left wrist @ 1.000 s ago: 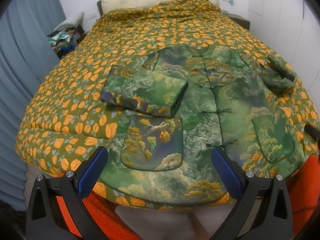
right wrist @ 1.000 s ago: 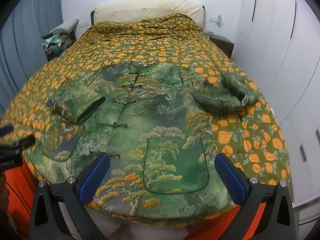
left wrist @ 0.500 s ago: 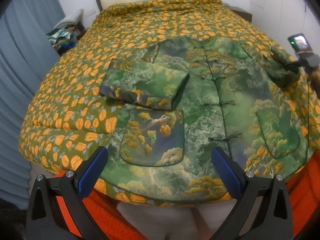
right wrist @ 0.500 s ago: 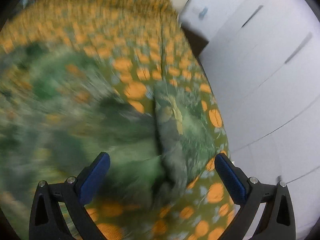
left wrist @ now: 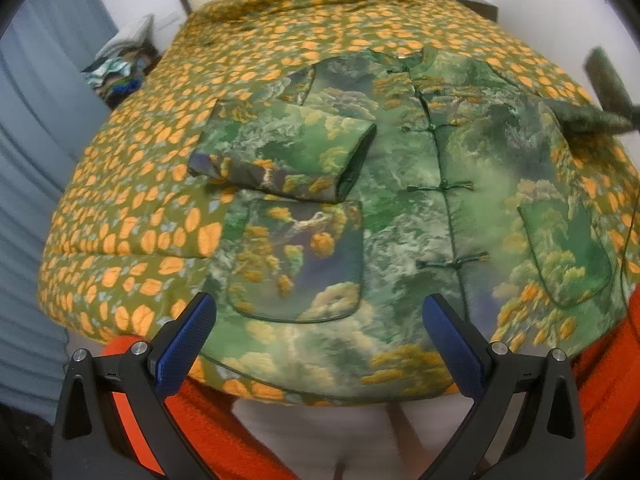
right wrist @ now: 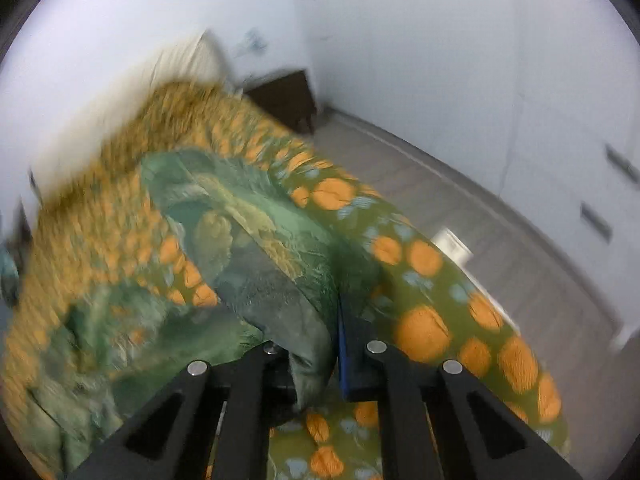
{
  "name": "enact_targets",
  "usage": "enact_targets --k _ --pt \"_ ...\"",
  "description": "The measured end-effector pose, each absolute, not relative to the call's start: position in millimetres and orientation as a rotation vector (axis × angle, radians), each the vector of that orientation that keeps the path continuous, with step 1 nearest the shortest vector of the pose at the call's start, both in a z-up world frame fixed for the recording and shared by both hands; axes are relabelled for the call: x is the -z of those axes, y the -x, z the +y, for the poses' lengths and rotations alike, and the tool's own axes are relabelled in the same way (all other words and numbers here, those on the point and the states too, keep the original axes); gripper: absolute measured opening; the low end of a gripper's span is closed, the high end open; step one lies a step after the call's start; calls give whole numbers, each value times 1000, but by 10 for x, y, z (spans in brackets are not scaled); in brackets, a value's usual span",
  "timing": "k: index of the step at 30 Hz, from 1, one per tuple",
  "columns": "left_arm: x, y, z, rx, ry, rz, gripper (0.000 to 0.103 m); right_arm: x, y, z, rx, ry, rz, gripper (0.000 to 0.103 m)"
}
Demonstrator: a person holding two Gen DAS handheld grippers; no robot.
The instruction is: Fold large clothes
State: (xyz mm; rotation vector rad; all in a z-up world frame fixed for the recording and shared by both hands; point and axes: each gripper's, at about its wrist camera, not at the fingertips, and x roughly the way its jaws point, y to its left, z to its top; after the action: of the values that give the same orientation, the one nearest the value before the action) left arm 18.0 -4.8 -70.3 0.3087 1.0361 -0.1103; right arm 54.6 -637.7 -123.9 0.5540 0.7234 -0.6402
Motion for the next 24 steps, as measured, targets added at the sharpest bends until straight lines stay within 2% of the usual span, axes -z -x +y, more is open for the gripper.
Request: enact_targets --k 3,7,9,13,14,15,20,24 --pt "720 -160 -148 148 -315 1046 103 1573 -73 -6481 668 -727 657 9" --pt "669 -98 -211 167 -342 1021 103 2491 728 -6681 531 -1391 284 11" --pt "649 -89 -194 165 -340 1017 103 2753 942 -6622 540 -1536 205 20" --pt "643 -157 -108 152 -307 1031 103 2716 1099 -6545 554 -1490 228 35" --pt "643 -192 -67 151 -295 1032 103 2648 1117 -6534 564 -1461 247 42" --pt "645 -228 -37 153 -288 1031 103 2566 1129 -6533 579 -1422 274 49" --pt "746 -726 217 243 -341 962 103 1938 1164 -6334 670 -1167 428 70" --pt "1011 -1108 172 356 -563 911 103 1430 1059 -5750 531 -915 532 72"
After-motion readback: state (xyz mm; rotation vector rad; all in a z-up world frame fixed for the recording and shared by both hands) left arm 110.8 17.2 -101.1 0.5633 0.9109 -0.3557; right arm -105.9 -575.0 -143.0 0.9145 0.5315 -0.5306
